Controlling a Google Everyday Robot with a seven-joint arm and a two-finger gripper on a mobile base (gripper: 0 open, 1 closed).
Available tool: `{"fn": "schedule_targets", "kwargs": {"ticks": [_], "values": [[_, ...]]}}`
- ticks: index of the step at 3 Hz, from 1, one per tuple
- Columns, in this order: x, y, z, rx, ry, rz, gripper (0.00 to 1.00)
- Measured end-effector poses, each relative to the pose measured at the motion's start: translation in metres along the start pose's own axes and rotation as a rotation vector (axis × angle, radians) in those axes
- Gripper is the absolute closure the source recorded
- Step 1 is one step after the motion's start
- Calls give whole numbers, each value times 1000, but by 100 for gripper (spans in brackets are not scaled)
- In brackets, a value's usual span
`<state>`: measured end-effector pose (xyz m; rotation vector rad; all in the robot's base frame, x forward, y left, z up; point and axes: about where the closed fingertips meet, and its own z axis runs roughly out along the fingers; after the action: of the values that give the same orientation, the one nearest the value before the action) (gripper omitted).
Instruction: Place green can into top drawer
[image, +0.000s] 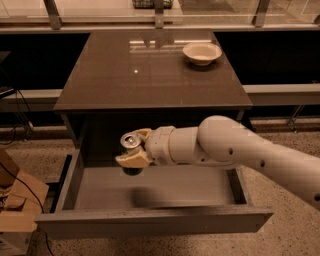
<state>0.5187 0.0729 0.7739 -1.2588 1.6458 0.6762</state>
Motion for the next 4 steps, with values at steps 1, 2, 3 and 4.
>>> {"fn": "schedule_targets", "kwargs": {"ticks": [1,2,3,4], "values": [[47,-13,21,63,-11,62,100],[71,-20,29,100,-12,106,100],[91,-28,38,134,13,154,81],[101,-36,38,163,54,188,51]]}}
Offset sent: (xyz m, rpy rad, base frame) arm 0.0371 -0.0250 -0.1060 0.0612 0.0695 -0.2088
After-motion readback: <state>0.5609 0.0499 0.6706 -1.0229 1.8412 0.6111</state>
